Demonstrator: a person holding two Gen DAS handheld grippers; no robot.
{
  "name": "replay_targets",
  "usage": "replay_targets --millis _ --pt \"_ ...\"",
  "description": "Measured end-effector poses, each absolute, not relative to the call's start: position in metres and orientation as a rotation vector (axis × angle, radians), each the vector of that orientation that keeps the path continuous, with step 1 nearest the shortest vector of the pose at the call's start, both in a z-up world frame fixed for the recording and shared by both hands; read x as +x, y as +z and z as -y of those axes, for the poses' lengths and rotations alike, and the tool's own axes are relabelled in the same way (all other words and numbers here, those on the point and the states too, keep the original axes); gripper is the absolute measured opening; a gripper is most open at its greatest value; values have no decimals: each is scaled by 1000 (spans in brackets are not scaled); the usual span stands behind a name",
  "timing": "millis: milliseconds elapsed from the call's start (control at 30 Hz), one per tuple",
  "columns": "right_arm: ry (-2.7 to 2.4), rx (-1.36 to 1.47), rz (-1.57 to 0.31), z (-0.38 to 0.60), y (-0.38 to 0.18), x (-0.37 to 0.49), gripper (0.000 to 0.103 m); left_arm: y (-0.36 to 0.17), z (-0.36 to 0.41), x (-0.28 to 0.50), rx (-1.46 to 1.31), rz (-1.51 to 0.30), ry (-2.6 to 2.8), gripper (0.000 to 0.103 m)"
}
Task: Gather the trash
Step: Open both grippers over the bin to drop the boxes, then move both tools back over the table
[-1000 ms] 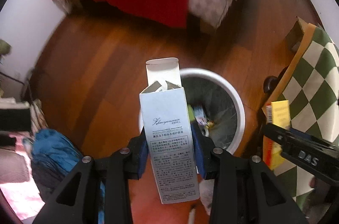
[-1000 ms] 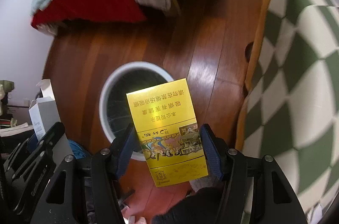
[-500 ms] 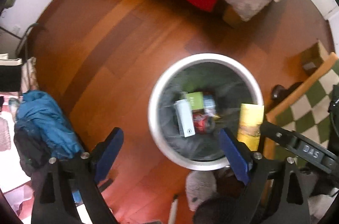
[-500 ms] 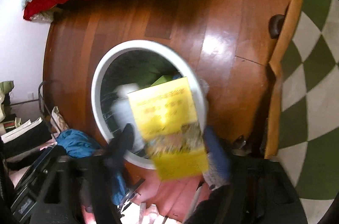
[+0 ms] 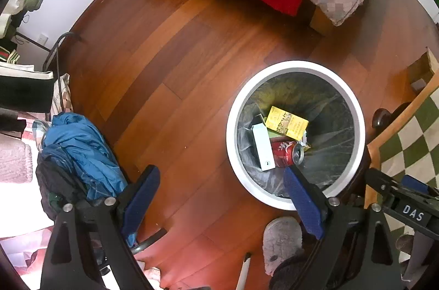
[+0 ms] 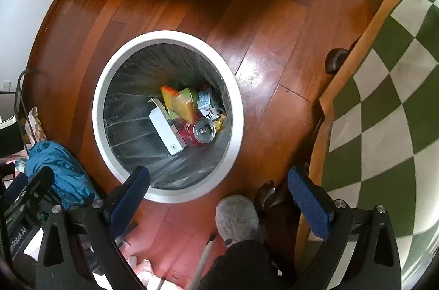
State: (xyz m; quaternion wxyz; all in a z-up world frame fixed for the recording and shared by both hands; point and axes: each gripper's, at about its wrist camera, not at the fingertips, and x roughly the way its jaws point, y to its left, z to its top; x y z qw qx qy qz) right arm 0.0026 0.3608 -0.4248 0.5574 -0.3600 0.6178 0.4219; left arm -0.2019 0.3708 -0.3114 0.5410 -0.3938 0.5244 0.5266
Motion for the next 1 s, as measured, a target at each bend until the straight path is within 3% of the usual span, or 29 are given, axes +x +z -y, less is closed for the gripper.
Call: replay_targets --millis 367,1000 --pt "1036 -804 -1392 -334 -373 -14 102 -259 -343 -207 -875 -1190 1251 92" --pt "1150 -495 -1176 -220 -193 -1 102 -126 -270 -203 -695 -978 1243 92"
